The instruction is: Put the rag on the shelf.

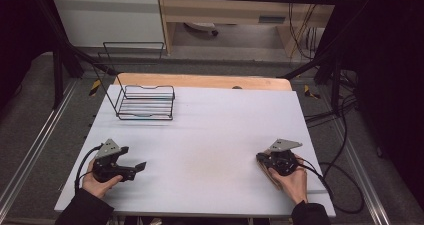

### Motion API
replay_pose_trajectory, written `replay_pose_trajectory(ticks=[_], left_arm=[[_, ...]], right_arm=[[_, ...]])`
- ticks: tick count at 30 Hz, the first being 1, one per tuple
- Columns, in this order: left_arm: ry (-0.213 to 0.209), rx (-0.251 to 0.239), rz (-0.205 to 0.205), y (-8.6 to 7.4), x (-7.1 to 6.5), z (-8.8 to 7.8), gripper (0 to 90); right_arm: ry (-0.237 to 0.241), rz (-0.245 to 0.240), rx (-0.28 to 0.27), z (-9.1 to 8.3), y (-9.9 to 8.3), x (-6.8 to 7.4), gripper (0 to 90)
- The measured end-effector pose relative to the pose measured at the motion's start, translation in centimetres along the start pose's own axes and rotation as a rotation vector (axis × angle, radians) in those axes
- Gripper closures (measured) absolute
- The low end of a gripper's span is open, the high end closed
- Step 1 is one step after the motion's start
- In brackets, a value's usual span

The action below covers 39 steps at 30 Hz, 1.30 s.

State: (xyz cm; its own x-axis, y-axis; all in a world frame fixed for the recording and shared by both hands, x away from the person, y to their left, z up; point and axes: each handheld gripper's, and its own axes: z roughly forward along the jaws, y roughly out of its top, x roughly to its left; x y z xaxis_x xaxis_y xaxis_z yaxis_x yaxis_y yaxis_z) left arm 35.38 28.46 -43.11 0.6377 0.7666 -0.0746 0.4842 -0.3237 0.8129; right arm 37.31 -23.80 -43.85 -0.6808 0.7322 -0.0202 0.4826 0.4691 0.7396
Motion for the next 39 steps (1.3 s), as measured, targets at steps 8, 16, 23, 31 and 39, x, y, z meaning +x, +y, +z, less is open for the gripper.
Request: replay_pose_trajectory(ticks=[8, 16, 23, 31, 39], left_arm=[[0.002, 0.001, 0.0, 0.0, 0.0, 0.0, 8.0], [0.004, 0.01, 0.005, 0.0, 0.1, 0.0, 8.0], [0.005, 0.011, 0.004, 0.0, 0.1, 0.0, 7.9], [0.006, 0.005, -0.002, 0.0, 0.1, 0.0, 7.8], [0.007, 0.006, -0.003, 0.0, 0.2, -0.1, 7.8]], right_arm=[[0.055, -0.028, -0.041, 0.8, 1.9, 1.7, 85.8], [0.076, -0.041, -0.053, 1.8, 3.2, 2.8, 85.9], [0.119, -0.061, -0.069, 2.9, 4.6, 4.3, 86.0], [0.171, -0.106, -0.07, 4.9, 6.2, 6.7, 86.0], [0.215, -0.134, -0.079, 6.8, 7.5, 9.0, 86.0]])
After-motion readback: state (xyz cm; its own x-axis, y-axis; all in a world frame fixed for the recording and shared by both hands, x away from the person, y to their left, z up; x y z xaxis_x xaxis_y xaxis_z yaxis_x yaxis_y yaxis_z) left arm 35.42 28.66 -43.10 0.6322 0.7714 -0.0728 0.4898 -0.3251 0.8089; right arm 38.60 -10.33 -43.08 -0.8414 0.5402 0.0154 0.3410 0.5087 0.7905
